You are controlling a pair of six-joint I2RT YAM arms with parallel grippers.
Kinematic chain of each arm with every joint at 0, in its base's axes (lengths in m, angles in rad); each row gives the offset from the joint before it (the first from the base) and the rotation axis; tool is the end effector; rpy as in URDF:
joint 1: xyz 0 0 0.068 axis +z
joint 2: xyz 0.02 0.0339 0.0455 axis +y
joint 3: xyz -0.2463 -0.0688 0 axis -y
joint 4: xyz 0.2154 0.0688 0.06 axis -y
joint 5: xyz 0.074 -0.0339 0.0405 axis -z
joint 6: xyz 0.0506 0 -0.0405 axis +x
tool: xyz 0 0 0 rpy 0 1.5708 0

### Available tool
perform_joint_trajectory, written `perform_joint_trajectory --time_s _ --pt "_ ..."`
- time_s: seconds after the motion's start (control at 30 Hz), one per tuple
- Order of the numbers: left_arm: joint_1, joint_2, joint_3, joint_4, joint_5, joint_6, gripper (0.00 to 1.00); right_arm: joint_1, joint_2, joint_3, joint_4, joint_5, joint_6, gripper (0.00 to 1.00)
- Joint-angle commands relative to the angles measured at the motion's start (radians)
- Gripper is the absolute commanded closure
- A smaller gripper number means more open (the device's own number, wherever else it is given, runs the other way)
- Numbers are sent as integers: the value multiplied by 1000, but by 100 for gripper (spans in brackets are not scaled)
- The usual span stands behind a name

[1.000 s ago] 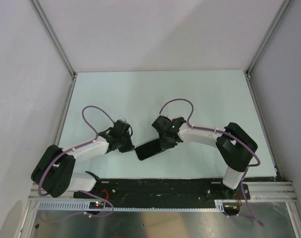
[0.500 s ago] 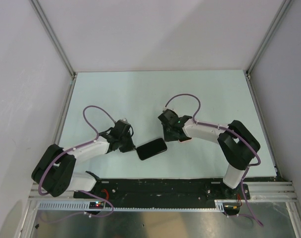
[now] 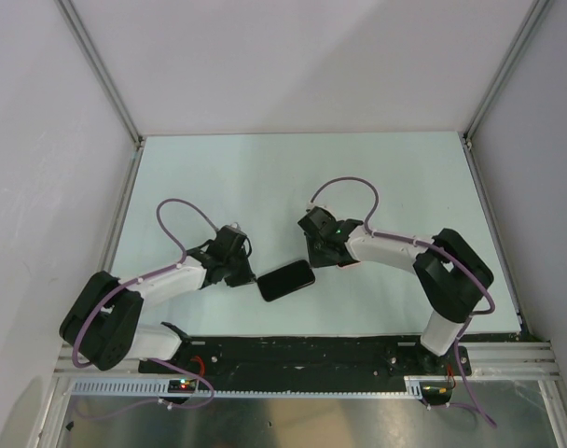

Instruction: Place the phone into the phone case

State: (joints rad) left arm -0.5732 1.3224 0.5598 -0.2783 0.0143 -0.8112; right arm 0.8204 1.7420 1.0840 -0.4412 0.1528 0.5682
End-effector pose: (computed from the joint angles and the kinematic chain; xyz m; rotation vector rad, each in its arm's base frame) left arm 0.1841 -0.1197 0.1393 -0.3156 2.6834 -0.4827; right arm 0.2275 0.2328 0.1615 -0.2873 2.6571 0.2536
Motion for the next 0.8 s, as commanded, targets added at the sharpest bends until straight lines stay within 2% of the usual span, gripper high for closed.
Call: perform_joint_trajectory --time_s 0.0,0.33,0.77 --pt "-12 18 19 4 21 3 86 -9 -88 -23 8 28 7 68" --pt "-12 19 21 4 21 4 86 18 -83 -75 74 -70 -21 63" --pt "-12 23 21 5 23 4 86 39 -31 -101 59 -90 -16 68"
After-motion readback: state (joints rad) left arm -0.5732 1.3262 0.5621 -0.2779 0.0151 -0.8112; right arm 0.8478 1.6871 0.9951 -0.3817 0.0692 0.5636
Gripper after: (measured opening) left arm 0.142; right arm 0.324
